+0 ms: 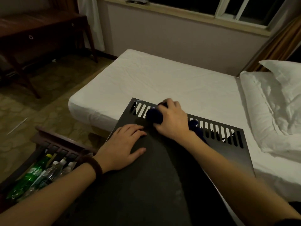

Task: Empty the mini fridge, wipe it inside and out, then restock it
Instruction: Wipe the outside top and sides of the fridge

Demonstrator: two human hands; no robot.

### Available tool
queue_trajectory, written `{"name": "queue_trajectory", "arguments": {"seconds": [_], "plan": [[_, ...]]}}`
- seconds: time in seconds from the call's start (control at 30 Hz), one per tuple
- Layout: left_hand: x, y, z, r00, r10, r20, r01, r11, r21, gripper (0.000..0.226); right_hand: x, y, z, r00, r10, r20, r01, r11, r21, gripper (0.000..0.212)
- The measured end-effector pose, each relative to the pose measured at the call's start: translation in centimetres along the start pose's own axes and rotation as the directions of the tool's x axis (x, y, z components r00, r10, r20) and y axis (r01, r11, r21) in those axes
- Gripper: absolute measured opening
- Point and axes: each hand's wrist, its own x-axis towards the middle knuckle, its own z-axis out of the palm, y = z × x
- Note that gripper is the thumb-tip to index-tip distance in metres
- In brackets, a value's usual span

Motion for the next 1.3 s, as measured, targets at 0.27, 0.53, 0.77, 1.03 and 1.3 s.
{"name": "queue_trajectory", "arguments": {"seconds": [0.27,0.53,0.77,1.03,1.3], "plan": [[0.0,-0.1,-0.1,1.0,0.007,-0.006,-0.007,1.0,0.011,0.055,4.4,0.2,2.0,1.0,0.0,0.018,0.0,1.0,0.002,0.038],[-0.4,0.0,0.1,0.998,0.023,-0.062,-0.021,0.999,0.024,0.052,4.3,-3.5,1.3,0.958,-0.241,0.153,0.222,0.966,0.132,0.06],[-0.1,-0.5,0.4,0.997,0.043,-0.07,-0.043,0.999,-0.006,0.053,8.9,-4.4,3.7,0.982,-0.166,0.09,0.162,0.985,0.057,0.036],[-0.3,-0.1,0.4,0.998,0.02,-0.063,-0.018,0.999,0.03,0.057,5.8,-4.8,2.4,0.98,-0.128,0.15,0.12,0.991,0.064,0.041],[0.0,-0.6,0.7,0.995,0.052,-0.091,-0.052,0.999,0.002,0.054,10.7,-5.0,4.3,0.996,0.065,0.056,-0.072,0.987,0.143,0.039]]}}
